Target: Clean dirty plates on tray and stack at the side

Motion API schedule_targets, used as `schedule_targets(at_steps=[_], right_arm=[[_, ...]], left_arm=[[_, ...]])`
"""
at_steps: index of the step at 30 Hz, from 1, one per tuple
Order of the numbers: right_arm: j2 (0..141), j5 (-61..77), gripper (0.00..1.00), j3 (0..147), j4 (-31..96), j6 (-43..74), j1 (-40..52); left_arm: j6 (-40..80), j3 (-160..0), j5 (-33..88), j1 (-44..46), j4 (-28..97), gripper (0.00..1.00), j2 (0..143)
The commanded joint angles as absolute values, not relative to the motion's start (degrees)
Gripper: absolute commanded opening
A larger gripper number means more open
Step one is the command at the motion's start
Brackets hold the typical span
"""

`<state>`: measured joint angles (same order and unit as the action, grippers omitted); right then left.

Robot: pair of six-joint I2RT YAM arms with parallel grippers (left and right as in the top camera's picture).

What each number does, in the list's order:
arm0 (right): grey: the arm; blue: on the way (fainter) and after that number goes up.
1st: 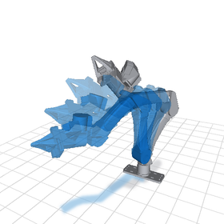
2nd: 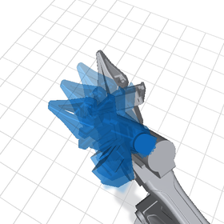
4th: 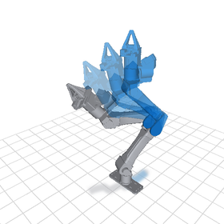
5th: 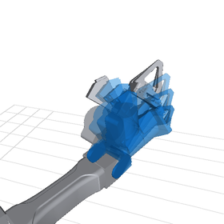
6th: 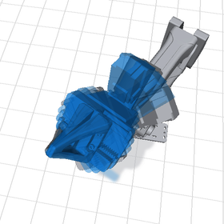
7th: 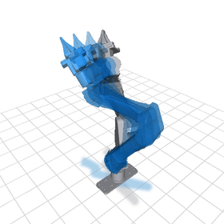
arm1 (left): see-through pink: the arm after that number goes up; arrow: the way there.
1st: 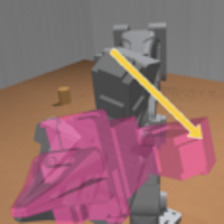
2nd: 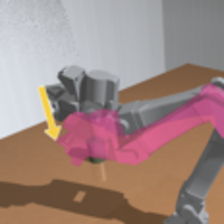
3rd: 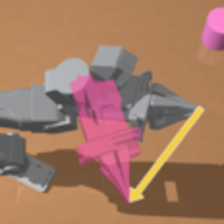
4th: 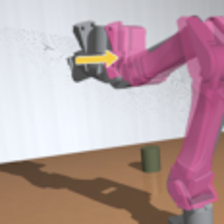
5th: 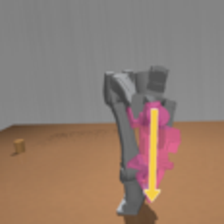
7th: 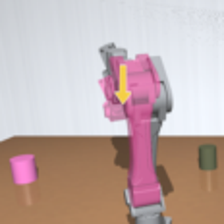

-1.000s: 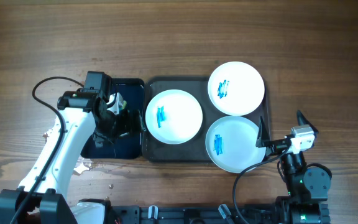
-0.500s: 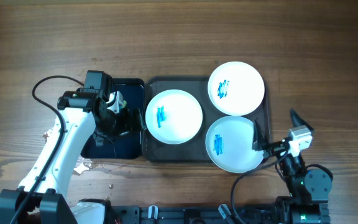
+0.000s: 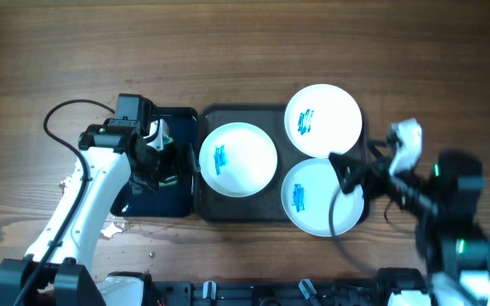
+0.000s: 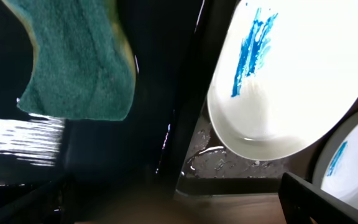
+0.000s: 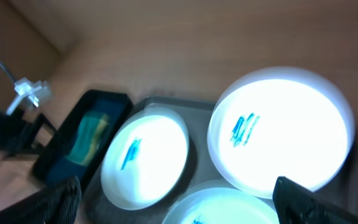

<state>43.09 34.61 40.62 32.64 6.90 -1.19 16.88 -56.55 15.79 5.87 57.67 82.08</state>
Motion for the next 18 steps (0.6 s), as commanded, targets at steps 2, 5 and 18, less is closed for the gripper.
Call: schedule_targets(at_steps=[2,5,18], right_arm=[[65.8,41.0,1.0,59.0,51.3,2.7,-0.1],[75.5,37.1,1.0,65.5,60.2,1.0,2.5],[80.1,29.3,1.0,65.9,58.3,3.7,19.9]], left_arm=[[16.8,-57.4,14.9,5.5,55.7,1.0,82.3],[16.8,-57.4,10.1,5.5,54.1,0.89,82.3],[15.4,-57.4,-4.4,-0.2,49.4,0.81,89.5]])
